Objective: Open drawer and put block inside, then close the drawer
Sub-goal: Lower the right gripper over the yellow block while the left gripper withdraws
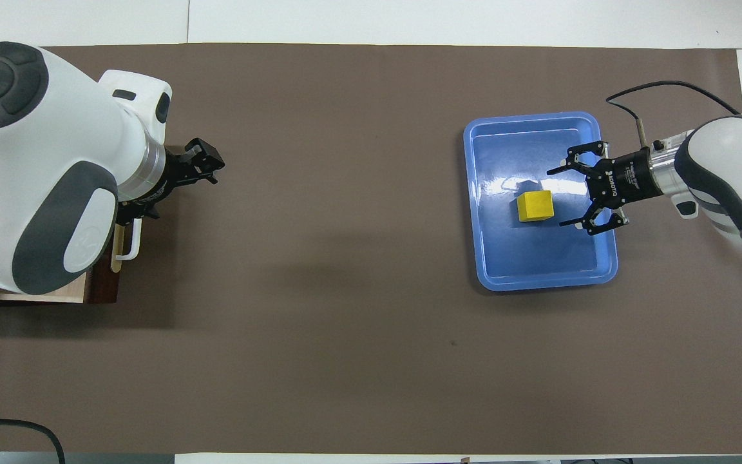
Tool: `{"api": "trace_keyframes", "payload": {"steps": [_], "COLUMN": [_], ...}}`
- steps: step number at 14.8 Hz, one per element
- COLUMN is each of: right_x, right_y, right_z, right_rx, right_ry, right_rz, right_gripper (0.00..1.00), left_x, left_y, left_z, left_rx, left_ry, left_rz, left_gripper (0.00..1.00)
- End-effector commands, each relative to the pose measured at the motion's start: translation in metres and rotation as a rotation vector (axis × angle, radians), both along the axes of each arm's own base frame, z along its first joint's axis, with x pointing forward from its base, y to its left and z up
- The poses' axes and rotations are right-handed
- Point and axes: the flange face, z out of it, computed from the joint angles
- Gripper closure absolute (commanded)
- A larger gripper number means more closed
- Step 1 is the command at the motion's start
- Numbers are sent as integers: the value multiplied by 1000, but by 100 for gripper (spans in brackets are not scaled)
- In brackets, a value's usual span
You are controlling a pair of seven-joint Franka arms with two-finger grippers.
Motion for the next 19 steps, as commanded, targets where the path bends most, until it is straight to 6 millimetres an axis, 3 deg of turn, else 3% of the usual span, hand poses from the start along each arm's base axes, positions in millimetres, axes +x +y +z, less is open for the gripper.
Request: {"api": "trace_keyframes", "payload": {"steps": [1,5,6,9,11,13,16,17,19], "right_x": [0,-4,-7,-7,-7,-9,-10,-10,-8], "right_y": [1,9,7,6,6,5,5,5,11], "right_z": [-20,-32,-36,-40,-40,-44,-45,-44,-42], "right_rx": [34,42,32,26,23,15,14,16,19], "right_ry": [-36,-46,-58,-66,-71,-75,-81,-81,-82], "right_rz": [-5,2,3,-1,-2,-7,-2,0,11], "right_gripper": [0,0,0,0,0,2,70,98,100], "left_x": [-7,-7,-5,-5,7,6,5,6,5], "left_y": [-9,-27,-33,-64,-63,-60,-57,-56,-54], "left_z": [0,1,-7,-48,-56,-63,-64,-65,-67], "left_rx": [-43,-90,-88,-49,-94,-87,-81,-79,-77], "left_ry": [9,-23,-15,28,-5,-3,-5,-4,-2], "left_rz": [290,675,775,844,949,957,955,956,957], "left_gripper": [0,0,0,0,0,0,0,0,0]}}
